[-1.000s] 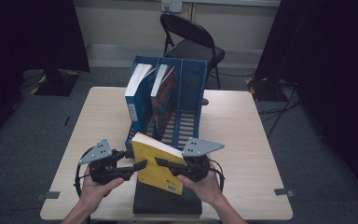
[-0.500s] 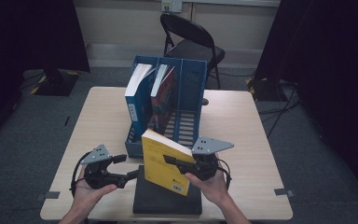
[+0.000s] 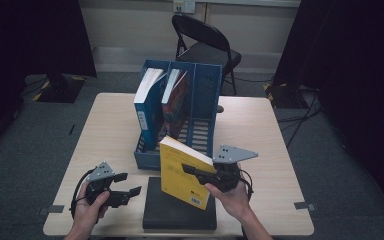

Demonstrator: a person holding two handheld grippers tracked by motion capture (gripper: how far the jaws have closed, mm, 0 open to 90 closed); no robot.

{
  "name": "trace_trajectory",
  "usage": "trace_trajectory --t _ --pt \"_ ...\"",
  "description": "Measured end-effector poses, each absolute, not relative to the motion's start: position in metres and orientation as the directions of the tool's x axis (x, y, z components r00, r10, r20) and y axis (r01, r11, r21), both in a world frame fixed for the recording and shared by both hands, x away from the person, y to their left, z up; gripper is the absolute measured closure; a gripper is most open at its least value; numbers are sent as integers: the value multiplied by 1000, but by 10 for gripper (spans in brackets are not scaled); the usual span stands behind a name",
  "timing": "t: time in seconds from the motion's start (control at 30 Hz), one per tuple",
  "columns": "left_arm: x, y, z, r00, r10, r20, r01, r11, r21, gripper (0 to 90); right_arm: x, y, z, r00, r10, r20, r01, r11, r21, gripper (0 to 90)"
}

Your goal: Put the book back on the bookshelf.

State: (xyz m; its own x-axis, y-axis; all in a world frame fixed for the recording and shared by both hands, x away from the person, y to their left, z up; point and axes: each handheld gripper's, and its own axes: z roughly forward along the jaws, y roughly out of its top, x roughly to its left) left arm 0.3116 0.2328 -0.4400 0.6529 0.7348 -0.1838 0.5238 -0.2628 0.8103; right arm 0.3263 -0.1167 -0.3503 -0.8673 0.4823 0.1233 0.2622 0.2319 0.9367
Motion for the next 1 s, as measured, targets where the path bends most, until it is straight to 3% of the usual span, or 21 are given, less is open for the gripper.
trace_trajectory --t 0.37,0.53,0.73,1.0 --pt "313 236 -448 599 789 -136 547 -279 789 218 328 -128 -345 -855 502 128 269 219 938 754" --pt "319 242 -452 580 786 -213 587 -222 778 213 326 -129 -339 -862 496 108 248 226 942 753" --pt "322 247 -452 575 789 -215 591 -220 776 160 329 -132 -324 -850 517 98 232 202 952 753" --pt "320 243 -452 598 775 -203 584 -248 773 158 341 -138 -305 -825 558 90 219 170 961 753"
